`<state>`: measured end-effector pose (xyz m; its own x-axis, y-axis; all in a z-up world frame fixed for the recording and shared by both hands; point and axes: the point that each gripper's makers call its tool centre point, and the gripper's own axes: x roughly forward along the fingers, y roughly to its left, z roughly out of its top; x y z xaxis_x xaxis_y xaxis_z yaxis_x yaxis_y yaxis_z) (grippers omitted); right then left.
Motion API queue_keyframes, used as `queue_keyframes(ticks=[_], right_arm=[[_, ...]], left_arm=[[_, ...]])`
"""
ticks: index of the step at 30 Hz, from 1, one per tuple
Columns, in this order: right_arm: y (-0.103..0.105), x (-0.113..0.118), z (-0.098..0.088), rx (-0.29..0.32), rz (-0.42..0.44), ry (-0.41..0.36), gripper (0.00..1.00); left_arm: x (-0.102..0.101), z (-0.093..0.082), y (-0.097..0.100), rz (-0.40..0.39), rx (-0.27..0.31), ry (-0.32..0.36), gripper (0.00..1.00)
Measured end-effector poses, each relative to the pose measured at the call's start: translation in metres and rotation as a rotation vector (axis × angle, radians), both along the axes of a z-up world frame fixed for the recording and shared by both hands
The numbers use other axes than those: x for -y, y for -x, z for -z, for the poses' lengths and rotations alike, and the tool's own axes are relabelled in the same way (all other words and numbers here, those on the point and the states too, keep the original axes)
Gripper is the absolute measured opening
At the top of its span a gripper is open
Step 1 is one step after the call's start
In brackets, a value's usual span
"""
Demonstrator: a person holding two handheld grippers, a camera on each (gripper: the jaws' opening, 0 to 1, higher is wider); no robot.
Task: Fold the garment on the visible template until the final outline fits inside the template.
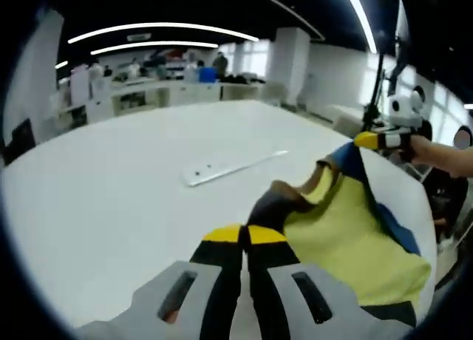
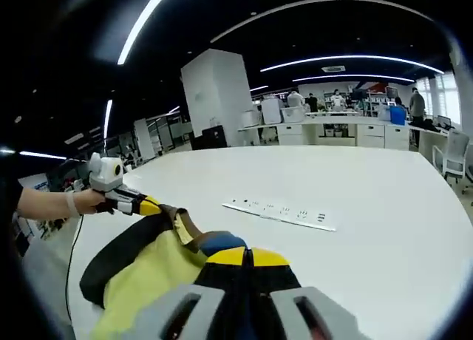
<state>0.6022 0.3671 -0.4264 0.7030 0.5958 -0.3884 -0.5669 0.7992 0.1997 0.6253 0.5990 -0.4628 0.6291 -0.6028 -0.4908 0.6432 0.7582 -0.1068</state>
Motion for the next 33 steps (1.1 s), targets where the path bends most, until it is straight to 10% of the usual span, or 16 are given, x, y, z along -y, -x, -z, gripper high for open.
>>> queue_keyframes(ticks=[33], right_arm=[[-0.04,0.015,0.085,-0.141,0.032,0.12,0.0]], left_arm=[[0.0,0.053,-0.027,-0.077,-0.076,-0.092,0.0]])
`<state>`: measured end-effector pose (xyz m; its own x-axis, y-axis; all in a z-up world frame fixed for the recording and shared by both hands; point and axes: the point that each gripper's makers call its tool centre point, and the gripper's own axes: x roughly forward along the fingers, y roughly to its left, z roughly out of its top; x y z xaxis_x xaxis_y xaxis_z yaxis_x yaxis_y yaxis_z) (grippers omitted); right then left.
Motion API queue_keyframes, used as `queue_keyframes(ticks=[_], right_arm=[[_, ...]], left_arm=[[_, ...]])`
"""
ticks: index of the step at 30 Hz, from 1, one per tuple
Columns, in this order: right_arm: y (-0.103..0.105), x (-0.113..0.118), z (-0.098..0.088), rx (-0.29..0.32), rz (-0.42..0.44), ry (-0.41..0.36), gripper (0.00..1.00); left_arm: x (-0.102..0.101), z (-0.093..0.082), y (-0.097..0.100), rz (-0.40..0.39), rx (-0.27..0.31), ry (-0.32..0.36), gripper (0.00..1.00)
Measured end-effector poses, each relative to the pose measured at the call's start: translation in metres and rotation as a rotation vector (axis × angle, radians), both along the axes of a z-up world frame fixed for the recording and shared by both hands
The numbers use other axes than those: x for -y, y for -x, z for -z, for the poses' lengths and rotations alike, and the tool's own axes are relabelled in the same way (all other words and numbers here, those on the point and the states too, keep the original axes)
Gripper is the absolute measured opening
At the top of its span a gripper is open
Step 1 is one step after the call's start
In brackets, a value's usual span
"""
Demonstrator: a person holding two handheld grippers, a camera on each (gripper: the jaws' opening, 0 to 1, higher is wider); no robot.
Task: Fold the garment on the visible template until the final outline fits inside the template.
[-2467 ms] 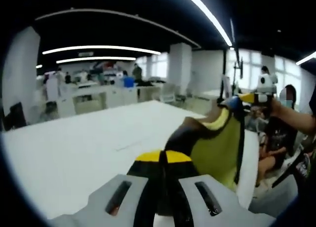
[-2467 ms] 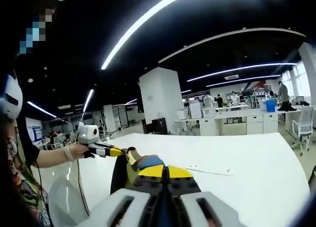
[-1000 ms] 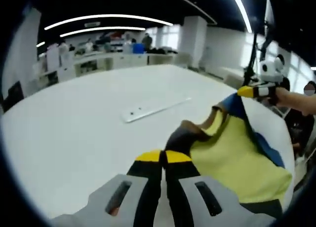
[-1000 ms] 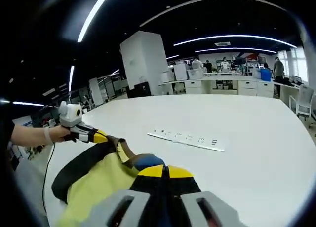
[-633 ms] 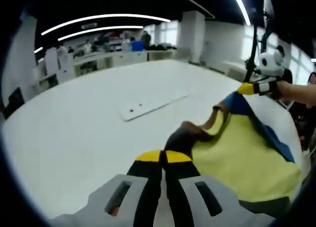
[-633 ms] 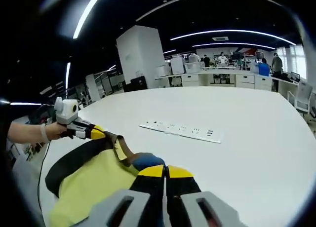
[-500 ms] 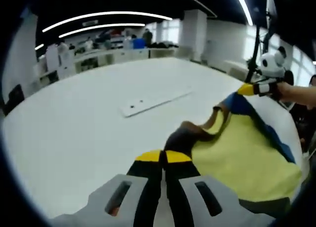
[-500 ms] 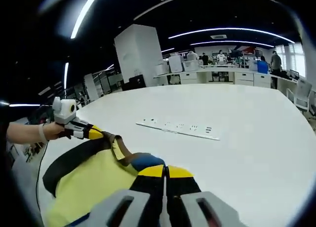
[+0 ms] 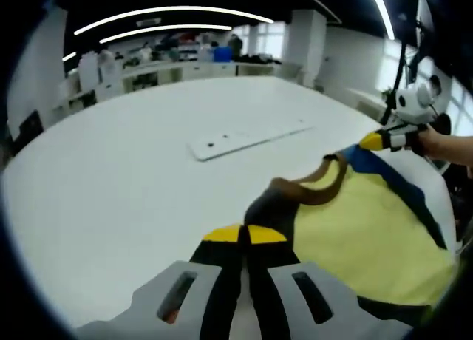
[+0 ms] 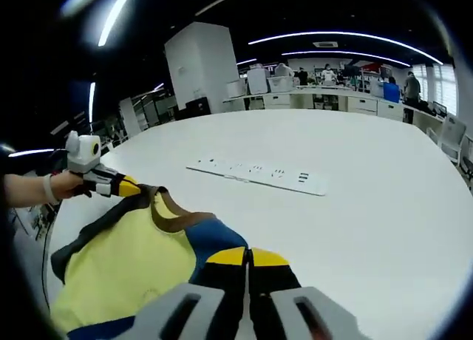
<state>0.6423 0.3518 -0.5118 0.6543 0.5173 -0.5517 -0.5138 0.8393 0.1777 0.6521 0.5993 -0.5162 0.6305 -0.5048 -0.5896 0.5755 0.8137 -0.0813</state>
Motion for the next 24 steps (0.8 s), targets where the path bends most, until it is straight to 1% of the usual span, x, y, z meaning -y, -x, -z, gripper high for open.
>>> queue_keyframes(ticks=[7,11,13,14,17,21,24], right_arm=[[-0.001,-0.002,0.004,-0.013,0.006,0.0,0.0],[0.0,-0.004,0.004,-0.017,0.002,-0.009,0.0],[0.0,-0.004,0.001,-0.004,-0.006,0.003,0.0],[-0.002,-0.004,-0.004,0.028,-0.012,0.001,0.0],[-0.003,-0.005,-0.012,0.029,0.0,-0.029,0.06],[0.0,-0.007,-0.02,0.041,-0.003,-0.031,0.07],[0.003,-0.008,-0.026,0.052,-0.008,-0.037,0.07]], left_arm=[[-0.002,0.007,0.001,-0.004,-0.017,-0.007,0.0],[-0.001,0.005,0.001,-0.008,-0.015,-0.004,0.0],[-0.002,0.002,0.002,-0.005,-0.006,-0.006,0.0],[-0.002,-0.001,0.002,-0.003,-0.003,-0.004,0.0],[-0.001,-0.006,0.003,-0.004,0.006,0.004,0.0],[-0.001,-0.011,0.006,0.004,0.016,-0.006,0.0],[-0.004,-0.017,0.009,0.0,0.022,-0.001,0.0]])
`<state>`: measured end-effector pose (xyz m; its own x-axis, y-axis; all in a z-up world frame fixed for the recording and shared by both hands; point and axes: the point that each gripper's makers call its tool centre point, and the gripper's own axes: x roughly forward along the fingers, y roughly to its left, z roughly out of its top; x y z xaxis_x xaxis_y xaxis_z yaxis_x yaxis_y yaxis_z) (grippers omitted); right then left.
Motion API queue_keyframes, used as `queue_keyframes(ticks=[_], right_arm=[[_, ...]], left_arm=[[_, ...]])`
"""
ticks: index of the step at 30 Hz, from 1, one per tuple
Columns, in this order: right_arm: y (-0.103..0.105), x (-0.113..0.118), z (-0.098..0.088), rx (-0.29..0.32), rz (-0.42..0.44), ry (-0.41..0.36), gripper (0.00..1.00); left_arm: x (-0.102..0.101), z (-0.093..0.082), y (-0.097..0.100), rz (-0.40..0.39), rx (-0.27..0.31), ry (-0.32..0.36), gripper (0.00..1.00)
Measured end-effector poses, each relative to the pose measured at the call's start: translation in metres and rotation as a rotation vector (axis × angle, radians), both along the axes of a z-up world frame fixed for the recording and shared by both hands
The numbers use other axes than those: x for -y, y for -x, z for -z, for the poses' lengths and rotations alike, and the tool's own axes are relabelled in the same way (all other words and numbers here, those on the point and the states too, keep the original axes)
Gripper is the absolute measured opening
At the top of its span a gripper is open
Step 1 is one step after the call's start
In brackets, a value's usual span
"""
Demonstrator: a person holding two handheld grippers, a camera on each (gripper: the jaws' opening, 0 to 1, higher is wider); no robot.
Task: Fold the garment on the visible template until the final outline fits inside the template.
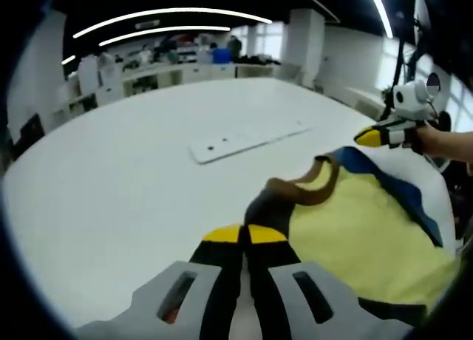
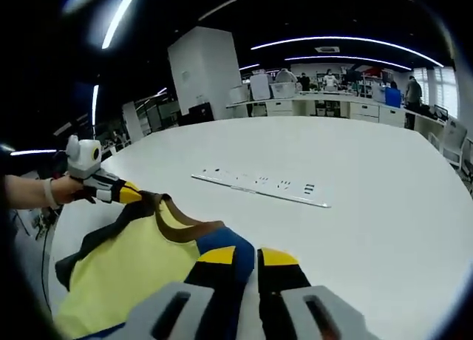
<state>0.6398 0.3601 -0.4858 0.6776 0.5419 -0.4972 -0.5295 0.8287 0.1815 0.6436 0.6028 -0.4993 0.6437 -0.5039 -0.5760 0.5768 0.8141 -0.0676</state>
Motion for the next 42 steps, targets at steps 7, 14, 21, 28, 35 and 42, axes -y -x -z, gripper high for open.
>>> queue_keyframes(ticks=[7,14,21,28,35,42], right_arm=[[0.013,0.0,-0.015,0.018,-0.006,-0.018,0.14],[0.035,0.002,-0.028,0.02,-0.013,-0.037,0.13],[0.065,-0.001,-0.043,0.037,-0.027,-0.047,0.14],[0.097,-0.002,-0.058,0.054,-0.023,-0.06,0.13],[0.122,0.002,-0.073,0.078,-0.005,-0.07,0.13],[0.152,0.006,-0.087,0.102,-0.004,-0.067,0.13]], left_arm=[[-0.006,-0.019,0.01,0.002,0.027,0.003,0.0],[-0.017,-0.039,0.023,-0.021,0.05,0.01,0.0],[-0.033,-0.059,0.049,-0.03,0.082,0.002,0.0],[-0.05,-0.072,0.081,-0.056,0.108,0.013,0.0],[-0.06,-0.084,0.109,-0.081,0.13,0.041,0.0],[-0.071,-0.097,0.132,-0.1,0.155,0.055,0.0]])
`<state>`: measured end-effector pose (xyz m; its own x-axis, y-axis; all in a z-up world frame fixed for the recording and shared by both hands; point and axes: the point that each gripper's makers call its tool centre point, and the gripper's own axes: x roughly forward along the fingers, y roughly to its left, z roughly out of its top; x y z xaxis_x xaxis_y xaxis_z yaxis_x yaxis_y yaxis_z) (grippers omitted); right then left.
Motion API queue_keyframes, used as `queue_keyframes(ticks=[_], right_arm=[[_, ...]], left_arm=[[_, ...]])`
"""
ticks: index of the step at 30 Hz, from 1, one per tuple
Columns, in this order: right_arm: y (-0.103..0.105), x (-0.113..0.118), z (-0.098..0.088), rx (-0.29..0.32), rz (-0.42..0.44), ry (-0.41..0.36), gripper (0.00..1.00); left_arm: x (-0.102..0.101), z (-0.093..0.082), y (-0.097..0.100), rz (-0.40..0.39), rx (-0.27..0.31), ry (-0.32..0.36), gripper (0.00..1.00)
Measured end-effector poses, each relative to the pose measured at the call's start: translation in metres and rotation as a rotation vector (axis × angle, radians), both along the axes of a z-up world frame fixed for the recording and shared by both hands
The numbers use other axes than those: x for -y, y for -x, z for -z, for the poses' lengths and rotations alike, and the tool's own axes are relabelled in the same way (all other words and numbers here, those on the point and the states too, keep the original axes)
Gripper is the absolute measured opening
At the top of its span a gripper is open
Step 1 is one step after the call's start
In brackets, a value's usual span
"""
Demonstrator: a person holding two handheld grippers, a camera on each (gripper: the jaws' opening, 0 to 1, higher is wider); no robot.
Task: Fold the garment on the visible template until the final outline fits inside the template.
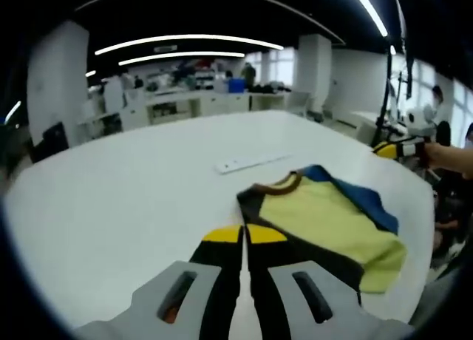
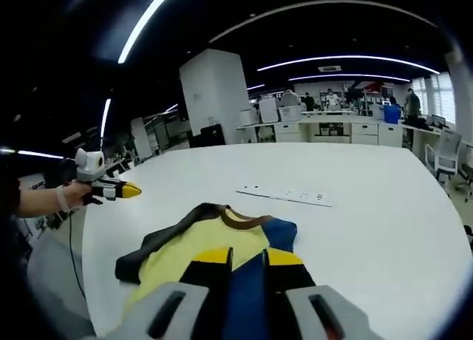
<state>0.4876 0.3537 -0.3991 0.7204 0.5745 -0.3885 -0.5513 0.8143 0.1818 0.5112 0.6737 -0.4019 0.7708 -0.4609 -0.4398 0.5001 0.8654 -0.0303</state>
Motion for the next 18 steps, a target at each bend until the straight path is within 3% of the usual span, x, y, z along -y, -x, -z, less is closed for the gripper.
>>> queue_keyframes(ticks=[7,10,14,18], right_arm=[[0.027,0.018,-0.006,0.018,0.034,-0.011,0.18],[0.042,0.027,-0.003,0.014,0.041,-0.019,0.26],[0.058,0.029,0.006,0.002,0.001,0.027,0.42],[0.069,0.024,0.008,0.003,-0.044,0.05,0.52]], left_arm=[[0.002,-0.004,0.014,0.032,0.004,-0.02,0.0],[0.007,-0.008,0.019,0.043,0.022,-0.017,0.01],[0.014,-0.007,0.025,0.07,0.023,-0.046,0.26],[0.017,-0.009,0.035,0.084,0.025,-0.039,0.34]])
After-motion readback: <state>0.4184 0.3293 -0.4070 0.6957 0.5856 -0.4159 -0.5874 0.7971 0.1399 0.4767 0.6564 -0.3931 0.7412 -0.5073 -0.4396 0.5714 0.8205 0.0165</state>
